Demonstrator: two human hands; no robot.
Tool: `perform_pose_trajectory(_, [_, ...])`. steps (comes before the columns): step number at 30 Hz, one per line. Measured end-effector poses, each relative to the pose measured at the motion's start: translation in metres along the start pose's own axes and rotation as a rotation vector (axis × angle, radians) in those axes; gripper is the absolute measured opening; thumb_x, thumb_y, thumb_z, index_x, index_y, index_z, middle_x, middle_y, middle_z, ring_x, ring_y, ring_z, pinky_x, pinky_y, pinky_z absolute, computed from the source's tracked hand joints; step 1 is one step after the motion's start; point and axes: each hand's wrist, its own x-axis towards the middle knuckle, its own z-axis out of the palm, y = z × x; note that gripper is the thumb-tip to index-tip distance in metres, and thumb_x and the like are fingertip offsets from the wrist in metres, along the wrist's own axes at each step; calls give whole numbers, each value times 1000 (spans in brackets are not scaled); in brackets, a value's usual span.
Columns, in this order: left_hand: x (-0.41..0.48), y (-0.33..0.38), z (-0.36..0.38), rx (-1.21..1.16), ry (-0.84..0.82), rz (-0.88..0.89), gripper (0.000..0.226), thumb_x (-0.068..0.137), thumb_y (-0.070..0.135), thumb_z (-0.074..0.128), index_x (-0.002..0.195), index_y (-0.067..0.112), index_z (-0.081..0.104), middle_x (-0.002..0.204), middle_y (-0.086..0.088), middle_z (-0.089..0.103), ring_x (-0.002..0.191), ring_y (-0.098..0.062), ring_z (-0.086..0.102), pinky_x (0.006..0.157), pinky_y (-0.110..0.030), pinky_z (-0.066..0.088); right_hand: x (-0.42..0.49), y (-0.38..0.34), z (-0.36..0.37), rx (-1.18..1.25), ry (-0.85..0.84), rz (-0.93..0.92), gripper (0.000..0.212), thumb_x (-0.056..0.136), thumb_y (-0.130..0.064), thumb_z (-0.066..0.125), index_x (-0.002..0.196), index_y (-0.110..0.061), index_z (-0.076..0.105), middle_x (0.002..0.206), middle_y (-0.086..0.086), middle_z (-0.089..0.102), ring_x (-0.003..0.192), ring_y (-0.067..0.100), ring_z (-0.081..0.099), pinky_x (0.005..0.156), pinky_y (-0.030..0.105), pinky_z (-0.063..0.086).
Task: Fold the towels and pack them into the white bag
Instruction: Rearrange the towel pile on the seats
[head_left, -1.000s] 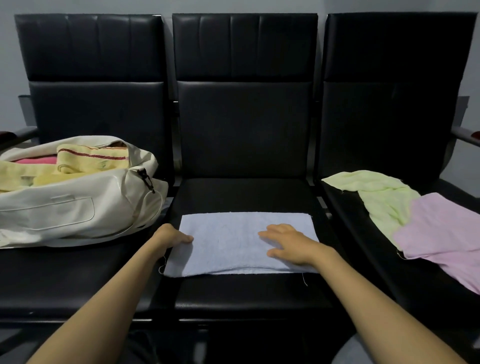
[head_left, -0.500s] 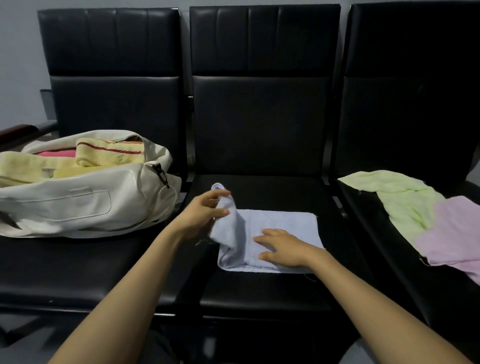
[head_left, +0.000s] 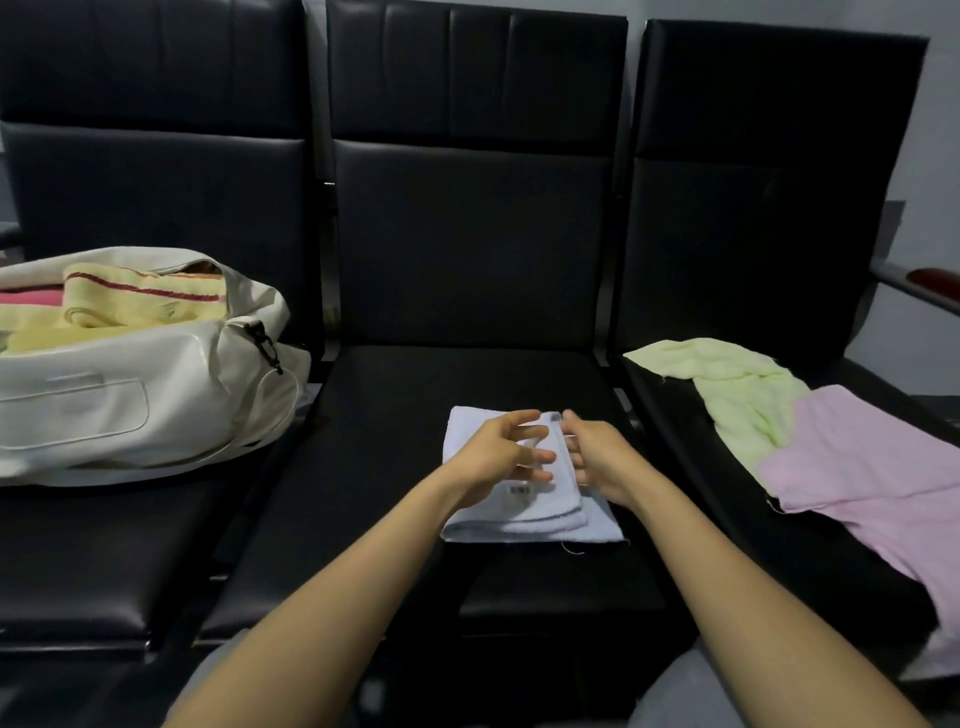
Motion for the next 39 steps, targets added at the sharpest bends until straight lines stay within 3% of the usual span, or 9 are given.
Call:
perform_pose_trajectory(2, [5,-2,1,-36,50,-48,56,93,-14,42,144,6,32,136,-16,50,102,-25,65,79,-36,59,1,3,-5,38,-12,22,34,100,-40,46,109,-11,62,101,12,69,95,25,68,84,39,56])
perform_pose_trajectory(6, [8,-6,-8,45,207,-147,42,94,-6,47,135,0,39,115,-18,60,93,-27,65,83,-39,57,-3,8,-8,-191,-29,-34,28,88,-11,66,115,-6,60,99,11,70,86,22,69,73,34,56])
perform_pose_trajectory(10, [9,-10,-28,289,375,-140,35,89,0,57,124,4,55,110,-15,64,83,-20,63,75,-29,56,-4,3,-8,-222,-32,-178,57,88,2,60,138,-22,48,124,10,60,105,22,63,88,38,55])
perform_pose_trajectory(14, [6,-13,-49,527,481,-133,21,85,9,65,106,12,62,110,-5,61,97,-20,58,78,-27,46,-9,-10,-25,-255,83,-334,45,91,3,49,121,-27,64,133,4,55,114,17,56,89,32,52])
perform_pose_trajectory(17, [3,-16,-54,578,463,-209,14,84,17,68,76,15,56,89,-5,58,81,-19,54,75,-31,45,-9,0,-31,-609,76,-235,46,91,1,46,129,-21,59,140,6,49,114,18,54,81,20,45])
perform_pose_trajectory(22, [7,-24,-47,643,408,-295,23,88,28,64,86,6,61,80,-3,58,68,-14,53,60,-24,44,-5,13,-32,-854,75,-102,53,90,-9,53,141,-21,42,138,7,49,116,24,54,93,31,48])
perform_pose_trajectory(28, [8,-25,-45,697,433,-313,32,82,38,69,80,8,57,77,0,55,65,-11,51,51,-21,34,-3,13,-24,-680,70,28,54,86,-34,69,126,-3,50,124,10,58,109,24,59,81,29,48])
perform_pose_trajectory(35, [5,-20,-54,433,354,-356,35,73,29,77,99,8,66,104,-6,67,90,-19,62,68,-27,47,5,13,-17,-405,14,108,43,78,-27,77,112,-6,61,109,10,66,97,23,65,84,35,55])
perform_pose_trajectory(39, [0,-6,-68,149,337,-257,31,74,19,77,99,9,63,112,-11,66,96,-23,63,83,-34,51,4,0,-20,77,-10,100,29,82,-12,73,107,1,66,96,15,73,89,28,70,80,38,57])
